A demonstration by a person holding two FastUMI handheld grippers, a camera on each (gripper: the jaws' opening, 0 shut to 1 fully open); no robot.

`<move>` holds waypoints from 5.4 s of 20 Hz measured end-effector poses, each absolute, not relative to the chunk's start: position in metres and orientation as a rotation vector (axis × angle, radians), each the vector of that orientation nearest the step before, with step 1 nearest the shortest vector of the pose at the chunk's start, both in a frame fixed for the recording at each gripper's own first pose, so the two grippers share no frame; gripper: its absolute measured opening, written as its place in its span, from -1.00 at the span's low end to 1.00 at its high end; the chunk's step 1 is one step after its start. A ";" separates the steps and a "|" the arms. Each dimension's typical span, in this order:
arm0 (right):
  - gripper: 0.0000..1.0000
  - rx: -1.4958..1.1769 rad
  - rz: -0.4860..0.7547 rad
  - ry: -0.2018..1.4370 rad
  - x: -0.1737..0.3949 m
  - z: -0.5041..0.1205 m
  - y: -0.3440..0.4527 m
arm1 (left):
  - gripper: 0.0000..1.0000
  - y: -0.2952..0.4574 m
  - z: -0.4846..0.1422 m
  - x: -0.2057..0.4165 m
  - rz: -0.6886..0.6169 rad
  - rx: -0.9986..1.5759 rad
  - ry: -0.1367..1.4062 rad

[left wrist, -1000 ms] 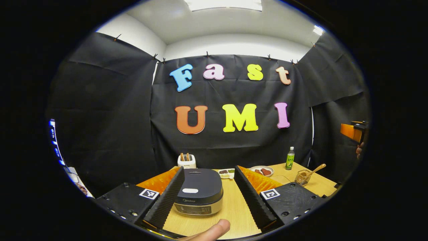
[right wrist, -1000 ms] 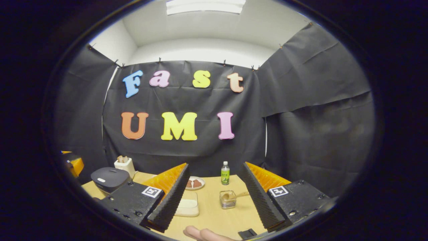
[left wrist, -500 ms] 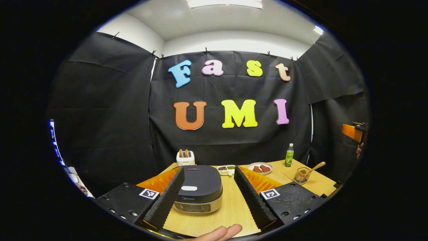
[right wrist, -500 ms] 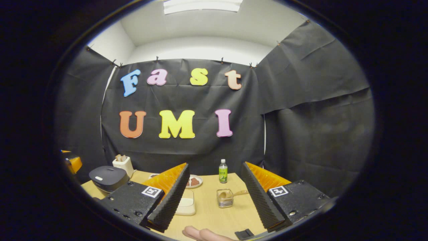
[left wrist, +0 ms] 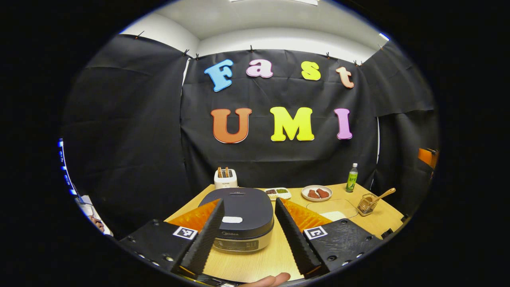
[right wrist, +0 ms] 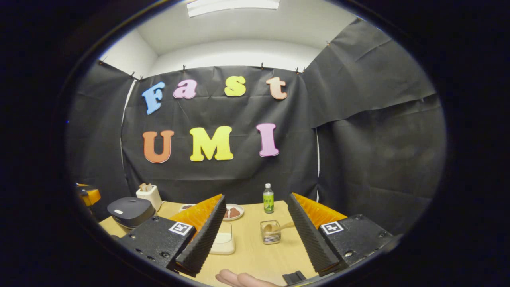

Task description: Close the left gripper, press the button to open the rice cooker; take a wooden spoon from the chopstick holder with the right hand, scoop a spoonful of rice and pour it into the rice cooker, then put the wooden spoon back into the chopstick holder.

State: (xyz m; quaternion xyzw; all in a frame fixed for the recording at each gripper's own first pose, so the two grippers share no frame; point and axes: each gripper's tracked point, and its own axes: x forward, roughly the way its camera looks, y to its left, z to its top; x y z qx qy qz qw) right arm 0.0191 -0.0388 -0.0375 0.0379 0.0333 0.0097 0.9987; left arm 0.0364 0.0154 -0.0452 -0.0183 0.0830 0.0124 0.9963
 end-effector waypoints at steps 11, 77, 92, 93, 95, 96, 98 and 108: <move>1.00 0.052 0.047 0.114 0.035 -0.069 -0.034 | -0.92 0.020 -0.089 0.083 0.013 -0.059 0.316; 1.00 0.135 -0.008 0.310 0.172 -0.281 -0.114 | 0.95 -0.034 -0.040 -0.016 -0.029 -0.009 0.032; 0.22 0.193 0.130 0.255 0.258 -0.298 -0.095 | 0.94 -0.032 -0.058 -0.011 -0.030 0.007 0.059; -0.11 0.175 0.113 0.268 0.263 -0.298 -0.101 | 0.94 -0.032 -0.059 -0.011 -0.032 0.003 0.061; -0.41 0.156 0.130 0.273 0.263 -0.291 -0.091 | 0.94 -0.032 -0.061 -0.012 -0.034 -0.002 0.067; -0.44 0.136 0.118 0.273 0.263 -0.288 -0.091 | 0.94 -0.031 -0.062 -0.014 -0.034 -0.002 0.069; -0.49 0.123 0.106 0.253 0.260 -0.274 -0.085 | 0.94 -0.028 -0.062 -0.015 -0.035 0.003 0.065; -0.56 0.000 0.144 0.114 0.242 -0.183 -0.040 | 0.94 -0.012 -0.061 -0.033 -0.026 0.017 0.056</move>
